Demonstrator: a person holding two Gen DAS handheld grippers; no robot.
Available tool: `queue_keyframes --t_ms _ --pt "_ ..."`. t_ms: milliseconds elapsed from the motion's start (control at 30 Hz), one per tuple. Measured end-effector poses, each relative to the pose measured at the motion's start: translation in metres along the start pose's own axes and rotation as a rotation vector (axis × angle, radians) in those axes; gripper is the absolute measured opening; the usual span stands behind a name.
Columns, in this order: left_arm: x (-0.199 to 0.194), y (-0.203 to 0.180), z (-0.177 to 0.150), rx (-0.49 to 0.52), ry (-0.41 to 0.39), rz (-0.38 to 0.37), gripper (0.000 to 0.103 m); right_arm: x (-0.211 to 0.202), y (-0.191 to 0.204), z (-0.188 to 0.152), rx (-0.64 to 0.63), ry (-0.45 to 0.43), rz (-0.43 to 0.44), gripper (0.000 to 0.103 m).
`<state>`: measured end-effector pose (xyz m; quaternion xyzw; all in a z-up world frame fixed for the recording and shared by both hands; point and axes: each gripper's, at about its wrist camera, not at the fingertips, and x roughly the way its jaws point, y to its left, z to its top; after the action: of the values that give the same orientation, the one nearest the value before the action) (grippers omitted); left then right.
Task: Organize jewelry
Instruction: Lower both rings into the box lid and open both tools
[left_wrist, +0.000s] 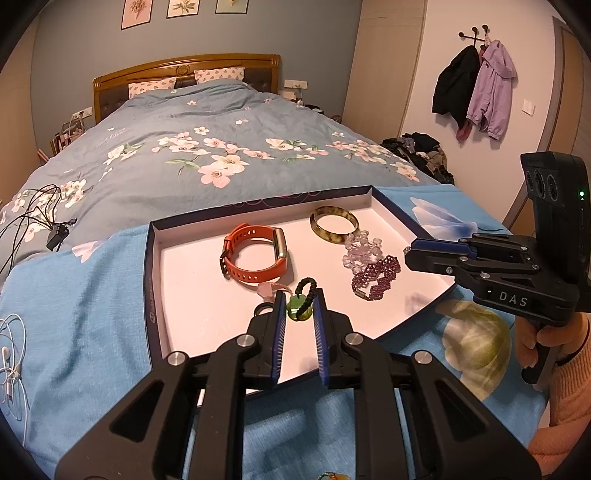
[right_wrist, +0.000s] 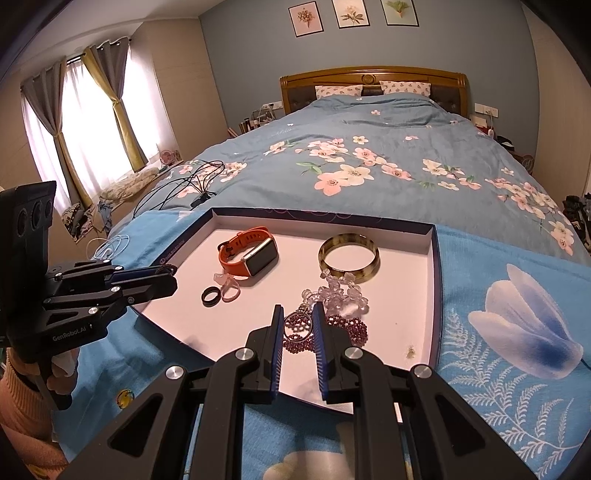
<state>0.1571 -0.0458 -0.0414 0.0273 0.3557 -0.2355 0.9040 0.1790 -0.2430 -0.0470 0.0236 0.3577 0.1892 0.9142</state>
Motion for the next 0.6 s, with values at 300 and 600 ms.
queue_keyframes --t_ms 300,600 --pt "0.011 0.002 0.001 -0.001 0.016 0.006 0.015 0.004 0.0 0.0 -0.002 0.007 -0.002 0.014" --pt "0.019 0.005 0.001 -0.006 0.024 0.012 0.015 0.009 0.0 0.001 -0.002 0.014 -0.003 0.014"
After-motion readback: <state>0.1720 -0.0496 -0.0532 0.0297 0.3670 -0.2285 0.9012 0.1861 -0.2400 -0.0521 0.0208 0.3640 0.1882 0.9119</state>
